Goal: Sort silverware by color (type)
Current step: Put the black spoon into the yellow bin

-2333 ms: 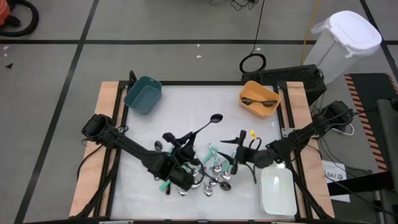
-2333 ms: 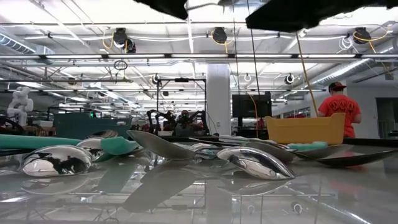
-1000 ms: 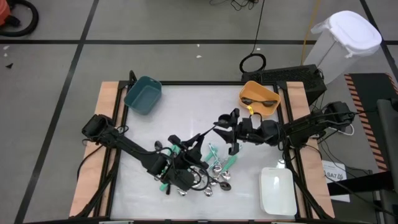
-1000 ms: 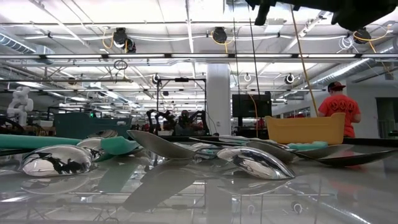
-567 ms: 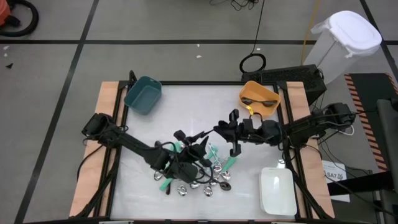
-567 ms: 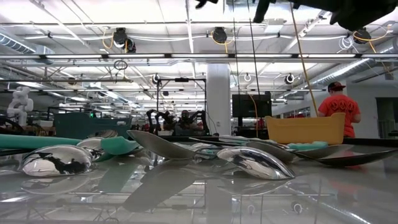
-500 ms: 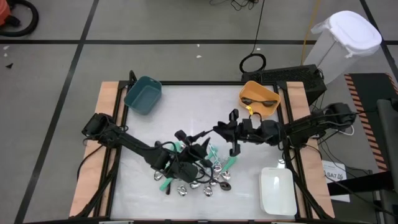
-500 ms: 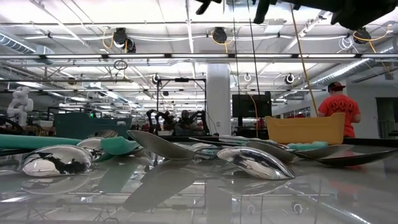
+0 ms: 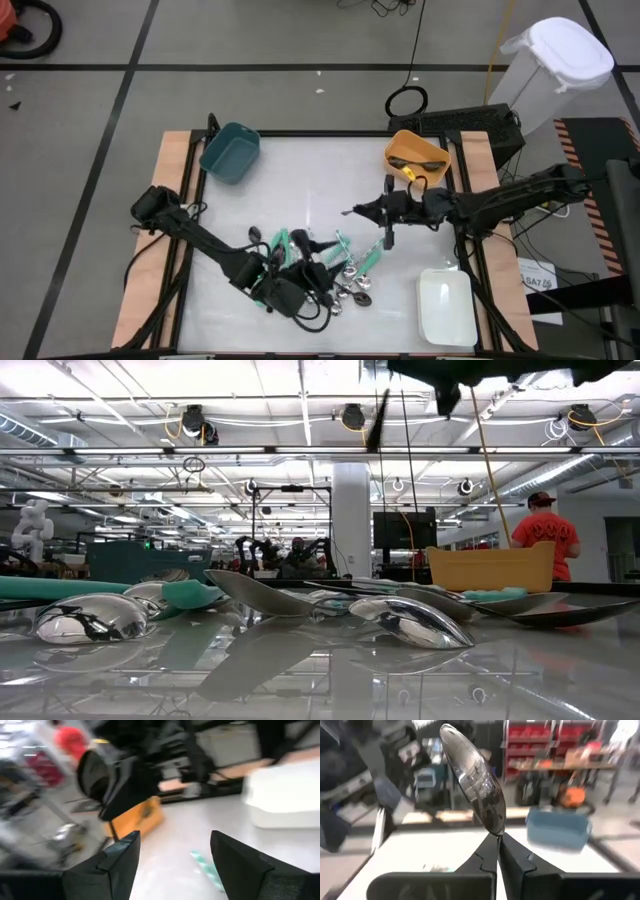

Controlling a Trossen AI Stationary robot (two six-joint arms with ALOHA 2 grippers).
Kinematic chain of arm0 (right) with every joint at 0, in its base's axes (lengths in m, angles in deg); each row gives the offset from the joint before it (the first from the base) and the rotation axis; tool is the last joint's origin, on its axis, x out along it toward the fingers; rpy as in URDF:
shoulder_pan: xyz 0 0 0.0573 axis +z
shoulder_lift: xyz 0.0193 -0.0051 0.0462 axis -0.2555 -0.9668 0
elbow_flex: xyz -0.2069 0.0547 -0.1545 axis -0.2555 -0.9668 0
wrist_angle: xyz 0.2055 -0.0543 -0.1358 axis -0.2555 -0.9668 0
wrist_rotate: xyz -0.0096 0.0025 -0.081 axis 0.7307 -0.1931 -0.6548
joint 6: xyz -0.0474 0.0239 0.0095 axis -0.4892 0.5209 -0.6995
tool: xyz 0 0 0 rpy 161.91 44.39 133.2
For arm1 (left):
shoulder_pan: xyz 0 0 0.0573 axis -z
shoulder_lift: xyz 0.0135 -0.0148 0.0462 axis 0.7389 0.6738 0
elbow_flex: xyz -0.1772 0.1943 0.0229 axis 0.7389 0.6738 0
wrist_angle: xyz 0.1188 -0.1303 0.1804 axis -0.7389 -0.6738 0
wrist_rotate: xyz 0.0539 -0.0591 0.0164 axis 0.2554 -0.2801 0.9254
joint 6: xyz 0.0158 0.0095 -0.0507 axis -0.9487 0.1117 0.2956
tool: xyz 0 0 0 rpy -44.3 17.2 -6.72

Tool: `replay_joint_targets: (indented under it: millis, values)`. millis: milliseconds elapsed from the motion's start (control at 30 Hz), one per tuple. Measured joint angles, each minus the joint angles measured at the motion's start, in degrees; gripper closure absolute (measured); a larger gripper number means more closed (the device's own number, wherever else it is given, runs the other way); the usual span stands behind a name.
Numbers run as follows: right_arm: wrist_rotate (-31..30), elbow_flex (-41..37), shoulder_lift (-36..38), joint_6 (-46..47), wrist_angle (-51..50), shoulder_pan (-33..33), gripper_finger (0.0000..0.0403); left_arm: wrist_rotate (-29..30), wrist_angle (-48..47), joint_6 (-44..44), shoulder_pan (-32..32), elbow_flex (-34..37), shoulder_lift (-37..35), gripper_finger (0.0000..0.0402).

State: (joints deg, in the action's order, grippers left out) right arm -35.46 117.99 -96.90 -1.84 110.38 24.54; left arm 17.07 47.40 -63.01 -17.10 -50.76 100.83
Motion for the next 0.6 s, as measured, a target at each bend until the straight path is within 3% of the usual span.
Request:
replay_joint_targets:
  millis: [133, 333, 600]
  values:
    - [2.9, 0.0, 2.1, 3.1, -11.1, 2.0, 0.0402, -8.5, -3.6, 3.5, -2.6, 0.0, 0.0, 0.0159]
    - [5.9, 0.0, 2.5, 7.7, -24.7, 5.6, 0.0402, -14.6, -6.9, 8.5, -5.9, 0.0, 0.0, 0.0159]
    - [4.3, 0.0, 0.4, 7.7, -27.3, 9.3, 0.0402, -22.4, -0.9, 7.5, -9.5, 0.0, 0.0, 0.0158]
